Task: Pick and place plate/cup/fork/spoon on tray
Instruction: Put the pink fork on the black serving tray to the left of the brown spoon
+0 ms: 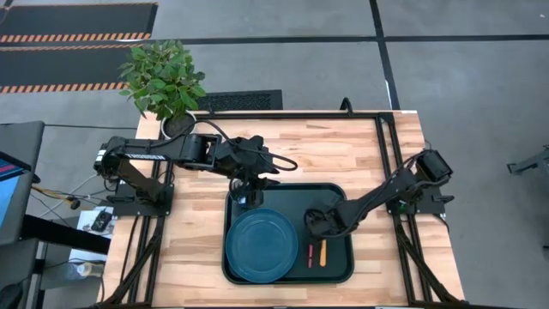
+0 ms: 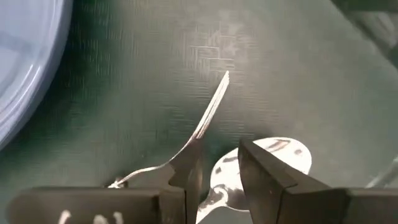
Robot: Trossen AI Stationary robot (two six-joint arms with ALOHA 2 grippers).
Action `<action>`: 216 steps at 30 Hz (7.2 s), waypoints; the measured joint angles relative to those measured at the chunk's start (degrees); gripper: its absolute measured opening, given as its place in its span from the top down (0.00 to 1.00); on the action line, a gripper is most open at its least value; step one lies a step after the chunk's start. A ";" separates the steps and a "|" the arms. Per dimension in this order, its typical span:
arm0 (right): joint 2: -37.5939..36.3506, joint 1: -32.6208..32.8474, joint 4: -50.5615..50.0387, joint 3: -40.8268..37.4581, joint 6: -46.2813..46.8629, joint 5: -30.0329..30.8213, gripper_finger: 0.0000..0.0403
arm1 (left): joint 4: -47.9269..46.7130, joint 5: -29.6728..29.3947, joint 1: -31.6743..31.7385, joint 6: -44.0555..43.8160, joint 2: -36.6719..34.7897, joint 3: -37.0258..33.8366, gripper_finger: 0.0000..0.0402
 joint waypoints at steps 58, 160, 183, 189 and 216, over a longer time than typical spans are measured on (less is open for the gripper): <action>-0.09 -1.96 6.05 2.13 -0.56 7.05 0.99 | -2.04 0.02 -0.01 -0.26 -0.02 0.00 0.70; -7.61 0.94 -1.96 -12.81 8.22 8.88 0.71 | -3.49 -1.68 0.00 -2.14 0.00 0.00 0.70; -7.64 -2.65 14.08 -8.44 -13.47 11.99 0.71 | -3.43 -1.66 -0.01 -3.14 0.00 0.00 0.70; -7.64 -4.60 19.70 -8.44 -17.71 11.49 0.71 | -3.45 -1.66 0.00 -3.26 0.00 0.00 0.70; -0.79 -4.50 19.55 -7.19 -17.83 7.18 0.71 | -3.43 -1.68 0.00 -3.23 -0.02 0.00 0.70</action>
